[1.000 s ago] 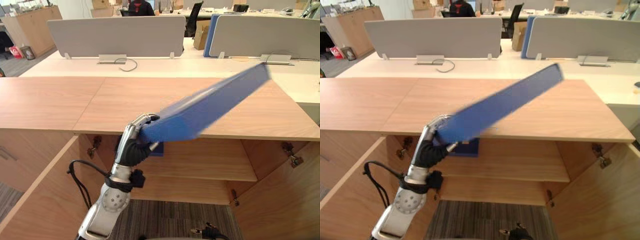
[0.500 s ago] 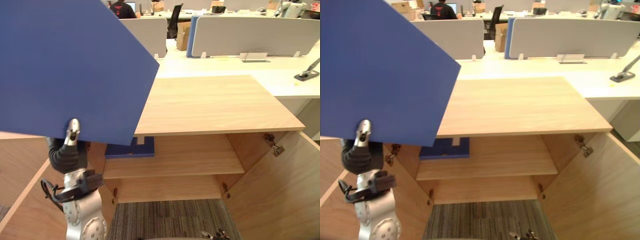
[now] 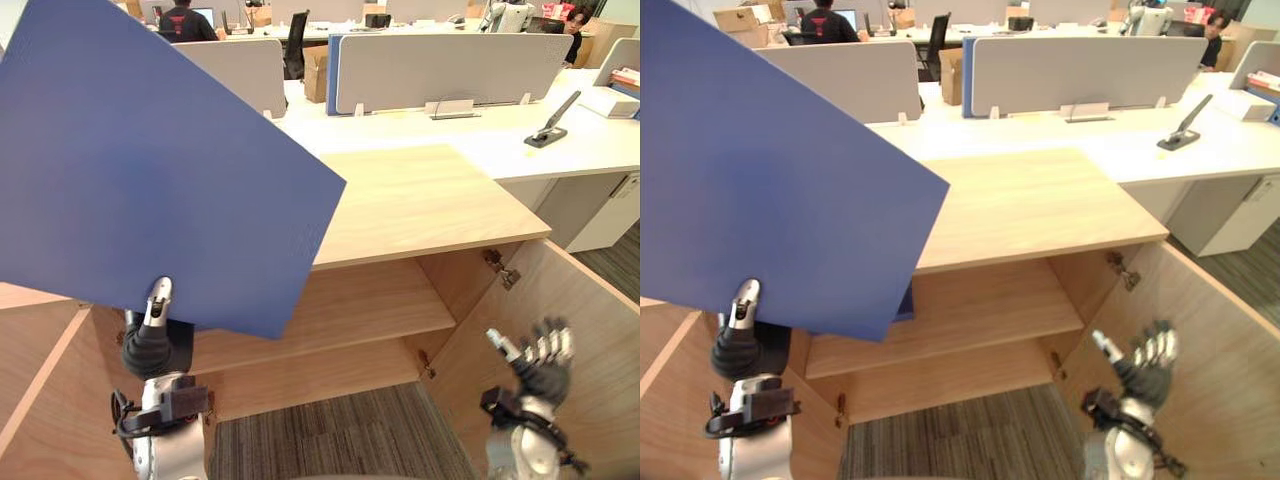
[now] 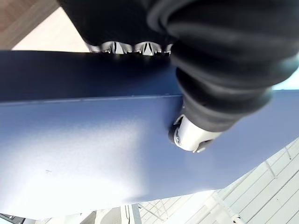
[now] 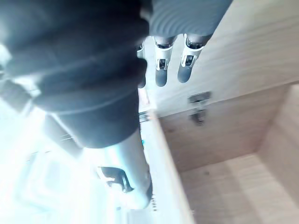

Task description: Walk over to the cabinet, pick up the folder, carry it to the office cabinet, place the folder inside the office cabinet, then close the office cabinet door

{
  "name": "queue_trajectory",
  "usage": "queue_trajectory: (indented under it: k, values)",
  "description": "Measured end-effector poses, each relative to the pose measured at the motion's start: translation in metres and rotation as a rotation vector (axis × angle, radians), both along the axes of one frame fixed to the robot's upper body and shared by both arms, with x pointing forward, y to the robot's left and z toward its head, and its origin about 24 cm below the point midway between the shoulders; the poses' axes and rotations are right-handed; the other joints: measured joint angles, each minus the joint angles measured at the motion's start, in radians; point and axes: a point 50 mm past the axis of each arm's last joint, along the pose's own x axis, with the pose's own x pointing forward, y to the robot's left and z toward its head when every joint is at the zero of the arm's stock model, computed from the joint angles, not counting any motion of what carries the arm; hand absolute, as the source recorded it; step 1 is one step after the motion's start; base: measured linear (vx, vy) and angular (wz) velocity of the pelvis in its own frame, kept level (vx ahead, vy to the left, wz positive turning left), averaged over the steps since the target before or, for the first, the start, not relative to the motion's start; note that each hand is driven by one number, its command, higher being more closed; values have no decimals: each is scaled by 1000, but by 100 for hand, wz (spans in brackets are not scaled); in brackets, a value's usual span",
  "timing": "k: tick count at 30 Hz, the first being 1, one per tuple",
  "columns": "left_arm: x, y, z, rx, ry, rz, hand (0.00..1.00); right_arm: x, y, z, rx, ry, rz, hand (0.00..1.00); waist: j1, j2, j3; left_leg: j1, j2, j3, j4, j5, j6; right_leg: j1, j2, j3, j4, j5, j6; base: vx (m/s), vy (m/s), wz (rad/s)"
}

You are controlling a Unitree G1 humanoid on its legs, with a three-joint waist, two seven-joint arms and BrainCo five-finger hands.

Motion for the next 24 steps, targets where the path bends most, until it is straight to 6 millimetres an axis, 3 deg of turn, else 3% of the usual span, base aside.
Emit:
queue_trajectory:
  k: [4, 8, 9, 16, 24]
  values:
    - [2, -5, 1, 15, -16, -54, 100, 28, 4, 51, -77, -257, -12, 0, 3, -5, 5, 0, -1, 0, 0, 0, 0, -1, 0, 1, 1, 0, 0, 0, 0, 0]
    - [6, -9, 6, 42, -49, -97, 100, 48, 22, 73, -59, -394, 97, 0, 10, -5, 7, -1, -2, -1, 1, 0, 0, -2, 0, 2, 1, 0, 0, 0, 0, 0]
    - [9, -11, 9, 51, -69, -113, 100, 58, 35, 81, -41, -442, 203, 0, 13, -3, 9, -1, -2, -2, 1, 0, 0, -2, 0, 2, 1, 0, 0, 0, 0, 0]
    - [13, -29, 16, 238, -116, -205, 100, 88, 83, 114, -55, -598, 616, 0, 27, -3, 13, -1, -4, -6, 1, 0, 0, -1, -1, 1, 3, 0, 0, -3, 0, 1]
    - [10, -45, 16, 329, -132, -273, 100, 107, 94, 126, -29, -630, 733, 0, 33, 0, 19, 0, -9, -22, 0, 3, 3, 3, -5, -7, 10, 0, 0, -22, 0, 5]
